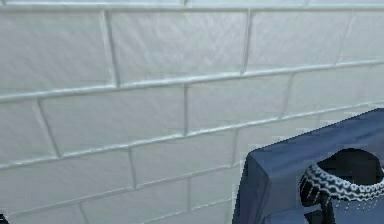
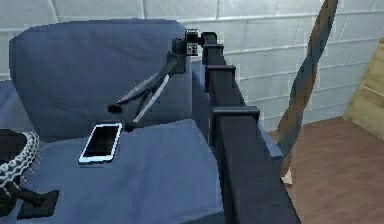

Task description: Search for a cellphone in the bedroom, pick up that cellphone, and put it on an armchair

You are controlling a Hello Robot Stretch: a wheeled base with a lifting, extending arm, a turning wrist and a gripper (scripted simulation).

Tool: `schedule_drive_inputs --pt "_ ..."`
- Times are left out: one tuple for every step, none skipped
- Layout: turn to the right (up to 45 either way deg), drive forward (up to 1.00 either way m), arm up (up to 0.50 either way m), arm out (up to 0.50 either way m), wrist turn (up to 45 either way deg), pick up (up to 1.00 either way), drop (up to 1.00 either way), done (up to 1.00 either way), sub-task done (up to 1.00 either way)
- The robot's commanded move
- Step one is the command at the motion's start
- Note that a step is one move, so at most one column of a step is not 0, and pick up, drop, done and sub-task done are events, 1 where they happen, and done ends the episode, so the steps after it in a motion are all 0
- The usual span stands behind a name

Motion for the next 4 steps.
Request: schedule_drive_inputs --pt "0.0 0.0 0.0 0.0 39.0 0.0 0.0 0.0 0.0" --pt "0.0 0.0 -0.18 0.0 0.0 0.0 0.0 0.0 0.0" --pt "0.0 0.0 -0.32 0.0 0.0 0.0 0.0 0.0 0.0" --pt "0.0 0.0 0.0 0.0 0.0 0.0 1.0 0.0 0.0"
